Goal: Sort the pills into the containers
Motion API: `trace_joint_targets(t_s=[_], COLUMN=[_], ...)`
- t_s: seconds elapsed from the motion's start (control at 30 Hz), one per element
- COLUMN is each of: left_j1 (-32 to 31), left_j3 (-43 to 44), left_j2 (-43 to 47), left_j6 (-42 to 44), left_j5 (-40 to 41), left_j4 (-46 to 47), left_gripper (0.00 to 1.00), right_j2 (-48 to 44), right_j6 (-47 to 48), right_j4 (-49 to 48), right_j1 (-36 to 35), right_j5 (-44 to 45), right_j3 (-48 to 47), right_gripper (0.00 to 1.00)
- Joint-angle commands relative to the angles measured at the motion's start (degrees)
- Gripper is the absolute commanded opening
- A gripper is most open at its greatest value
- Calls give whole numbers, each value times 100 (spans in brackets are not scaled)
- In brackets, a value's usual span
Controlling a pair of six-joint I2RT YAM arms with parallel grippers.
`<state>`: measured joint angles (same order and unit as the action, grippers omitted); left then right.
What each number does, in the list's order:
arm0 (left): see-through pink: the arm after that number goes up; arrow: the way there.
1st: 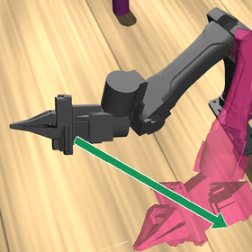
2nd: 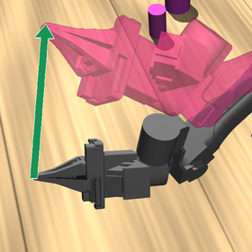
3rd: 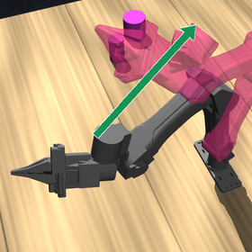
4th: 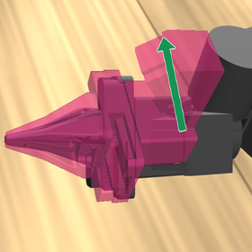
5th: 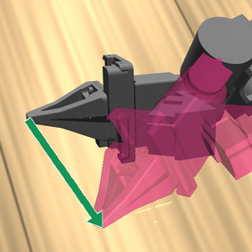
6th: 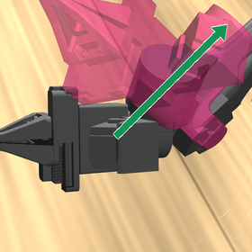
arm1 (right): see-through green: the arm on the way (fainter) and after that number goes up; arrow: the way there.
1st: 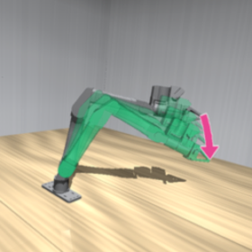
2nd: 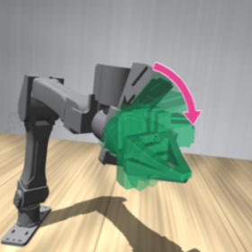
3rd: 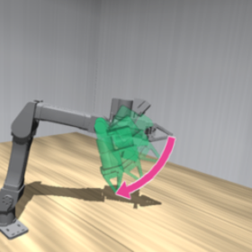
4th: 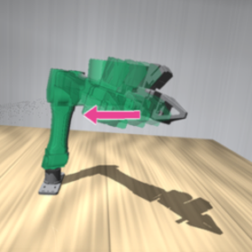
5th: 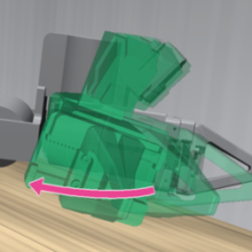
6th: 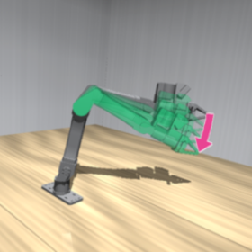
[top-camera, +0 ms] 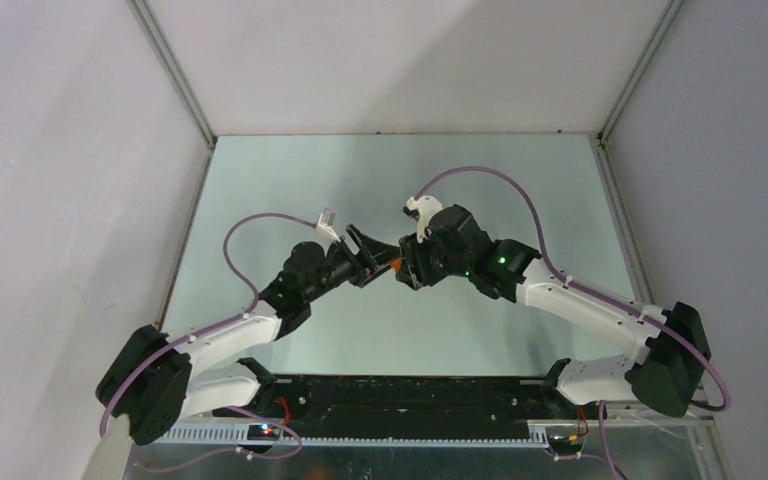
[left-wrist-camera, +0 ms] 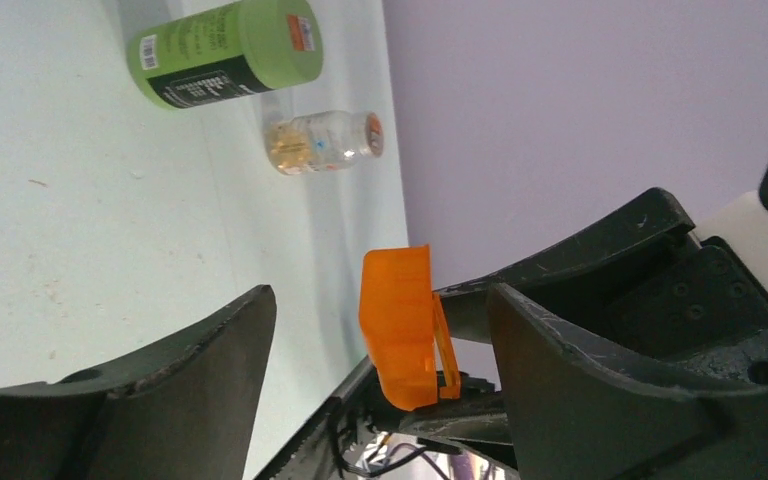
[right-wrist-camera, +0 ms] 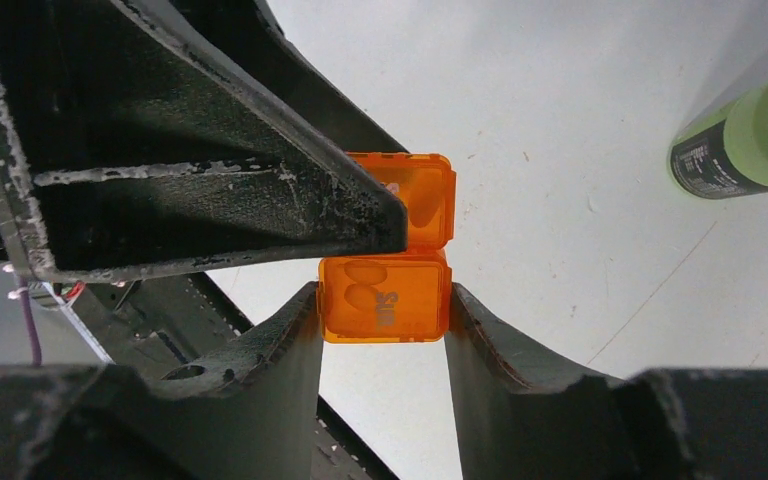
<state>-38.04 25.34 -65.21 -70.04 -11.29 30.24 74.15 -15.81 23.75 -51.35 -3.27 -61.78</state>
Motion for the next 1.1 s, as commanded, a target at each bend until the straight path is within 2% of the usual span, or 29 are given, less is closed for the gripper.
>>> trace_joint_targets(t_s=[0.0, 0.07, 0.2, 0.4, 0.53, 0.7, 0.9, 1.07], left_j1=[1, 40, 158, 272, 267, 271, 271, 271], left_j3=[338, 422, 397, 240, 330, 421, 696, 1173], left_j2=[206, 274, 413, 486, 177, -510, -1202, -1925], left_j6=[286, 384, 491, 747, 1064, 1446, 1861, 1971], left_j5=[302, 573, 1069, 1427, 1235, 828, 584, 203], left_j4=[-532, -981, -1758, -2019, -1953, -1635, -1678, -1827], left_gripper=[83, 88, 91, 91, 87, 79, 77, 73], right_j2=[96, 106, 115, 229, 535, 945, 1199, 1287], right_j6=[57, 89, 109, 257, 368, 441, 553, 532], right_j4=[115, 153, 104, -491, -1093, -1622, -1818, -1611], right_j1=[26, 43, 196, 583, 696, 753, 830, 1024], right_j5=[312, 538, 671, 507, 254, 170, 109, -22], right_j3=[-262, -192, 119, 976, 1451, 1568, 1613, 1574], right_gripper=[39, 39, 39, 40, 40, 40, 43, 46])
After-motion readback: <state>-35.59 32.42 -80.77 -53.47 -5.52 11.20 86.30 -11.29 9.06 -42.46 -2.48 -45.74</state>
